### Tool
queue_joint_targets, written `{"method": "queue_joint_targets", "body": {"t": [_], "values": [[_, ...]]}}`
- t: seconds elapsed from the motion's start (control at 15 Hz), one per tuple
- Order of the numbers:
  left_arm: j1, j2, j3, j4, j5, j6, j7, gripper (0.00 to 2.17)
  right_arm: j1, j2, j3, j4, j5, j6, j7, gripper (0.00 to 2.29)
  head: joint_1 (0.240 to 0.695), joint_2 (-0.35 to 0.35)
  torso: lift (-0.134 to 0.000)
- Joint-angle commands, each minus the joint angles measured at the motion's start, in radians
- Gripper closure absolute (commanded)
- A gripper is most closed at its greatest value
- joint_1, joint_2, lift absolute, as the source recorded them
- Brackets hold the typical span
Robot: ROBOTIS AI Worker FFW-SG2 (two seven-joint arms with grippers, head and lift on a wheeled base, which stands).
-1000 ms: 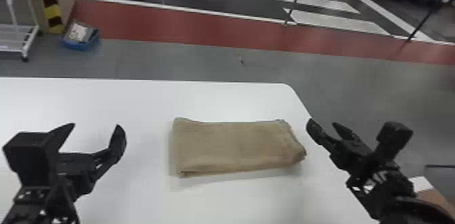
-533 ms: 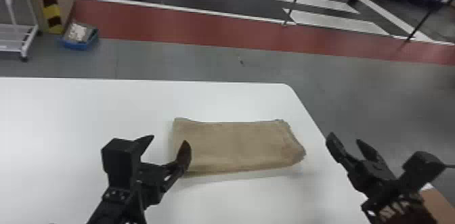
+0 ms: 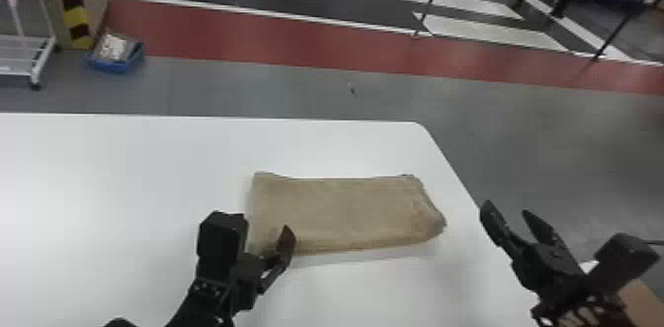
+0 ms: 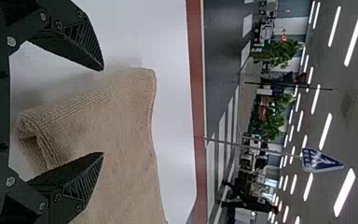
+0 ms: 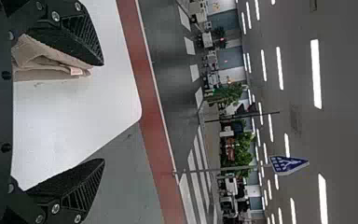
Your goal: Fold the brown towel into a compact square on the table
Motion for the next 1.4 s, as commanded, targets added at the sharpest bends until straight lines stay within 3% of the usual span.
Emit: {"method": "queue_joint_targets", "body": {"t": [0.0, 0.4, 0.47, 0.8, 1.07, 1.33], "values": [[-0.003, 0.0, 0.001, 0.006, -0.011, 0.046, 0.01, 0.4, 0.001, -0.001, -0.01, -0.002, -0.004, 0.0, 0.004, 0.18, 0.695, -0.35, -0.125], [-0.003, 0.008, 0.009, -0.005, -0.023, 0.089, 0.01, 0.73, -0.004, -0.001, -0.011, -0.004, -0.005, 0.0, 0.015, 0.19, 0.695, -0.35, -0.125], [0.0, 0.011, 0.012, -0.013, -0.021, 0.083, 0.011, 1.02, -0.004, -0.001, -0.011, -0.004, -0.005, 0.0, 0.015, 0.19, 0.695, -0.35, -0.125], [0.011, 0.017, 0.033, -0.062, -0.021, 0.064, 0.013, 1.03, -0.015, -0.001, -0.005, -0.004, -0.005, 0.006, 0.015, 0.19, 0.695, -0.35, -0.125], [0.056, 0.031, 0.171, -0.085, -0.023, 0.064, 0.008, 1.03, -0.021, -0.001, 0.004, -0.002, -0.004, 0.006, 0.015, 0.19, 0.695, -0.35, -0.125], [0.146, 0.067, 0.352, -0.143, -0.014, 0.04, -0.012, 1.03, -0.024, -0.001, 0.03, -0.002, 0.003, 0.006, 0.012, 0.19, 0.695, -0.35, -0.125]]}}
